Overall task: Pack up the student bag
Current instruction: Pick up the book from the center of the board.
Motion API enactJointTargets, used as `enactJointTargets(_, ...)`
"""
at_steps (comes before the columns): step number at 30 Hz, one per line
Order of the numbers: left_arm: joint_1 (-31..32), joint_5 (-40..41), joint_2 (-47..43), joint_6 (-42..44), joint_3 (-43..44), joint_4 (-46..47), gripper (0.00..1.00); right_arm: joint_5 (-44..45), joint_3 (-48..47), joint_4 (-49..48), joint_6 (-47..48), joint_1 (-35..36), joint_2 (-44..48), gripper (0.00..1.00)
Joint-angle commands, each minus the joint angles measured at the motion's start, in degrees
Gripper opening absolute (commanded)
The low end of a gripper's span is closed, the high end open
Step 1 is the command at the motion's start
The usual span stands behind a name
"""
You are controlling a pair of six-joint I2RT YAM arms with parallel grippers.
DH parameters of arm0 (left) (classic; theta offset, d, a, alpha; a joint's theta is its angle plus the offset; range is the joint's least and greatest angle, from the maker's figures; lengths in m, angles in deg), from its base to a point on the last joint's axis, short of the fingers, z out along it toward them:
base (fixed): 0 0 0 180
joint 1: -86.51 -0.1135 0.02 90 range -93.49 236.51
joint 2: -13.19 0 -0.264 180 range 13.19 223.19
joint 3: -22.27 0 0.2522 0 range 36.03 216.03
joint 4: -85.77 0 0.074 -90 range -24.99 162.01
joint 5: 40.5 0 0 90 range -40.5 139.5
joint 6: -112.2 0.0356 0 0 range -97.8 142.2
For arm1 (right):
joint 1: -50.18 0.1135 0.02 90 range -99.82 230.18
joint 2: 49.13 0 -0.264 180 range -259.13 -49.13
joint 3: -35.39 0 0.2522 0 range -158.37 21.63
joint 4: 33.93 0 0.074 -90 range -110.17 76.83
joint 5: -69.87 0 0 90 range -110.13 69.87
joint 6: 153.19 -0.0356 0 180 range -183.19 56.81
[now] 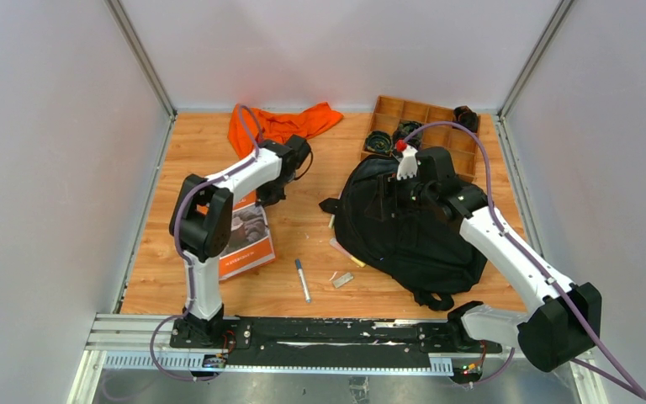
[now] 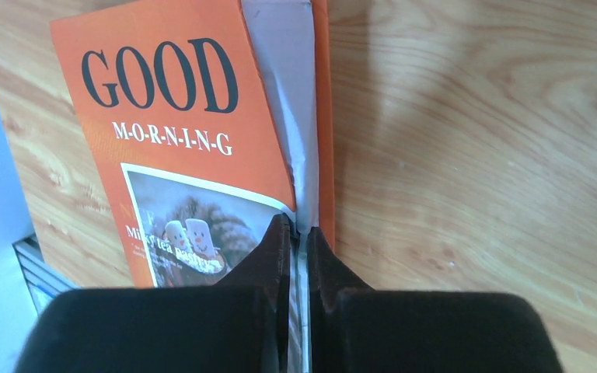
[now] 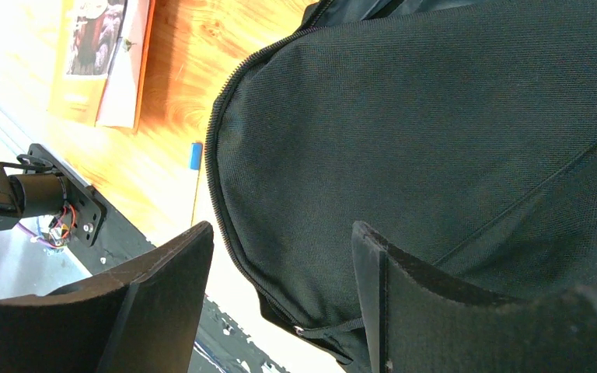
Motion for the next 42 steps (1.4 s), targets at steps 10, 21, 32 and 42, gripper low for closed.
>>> enactJointTargets(10, 7.38, -8.79, -13.7, 16.21, -5.68, 13.01, 0.0, -0.01, -1.19, 0.59, -0.12, -0.3, -0.59, 0.69)
enactJointTargets(21, 7.42, -18.01, -25.07, 22.29, -13.41, 22.25, 0.0, 3.05, -4.14, -0.19, -3.08, -0.33, 3.46, 0.77)
enactJointTargets(32, 7.38, -23.56, -32.44, 23.62, -20.85, 26.46, 0.0, 3.27, -11.16, -11.97, -16.14, 2.64, -1.43, 0.74)
enactJointTargets(42, 7.42, -28.76, -41.14, 25.14, -27.98, 30.03, 0.0, -1.26, -18.94, -17.17, -31.36, 7.57, -22.8, 0.88)
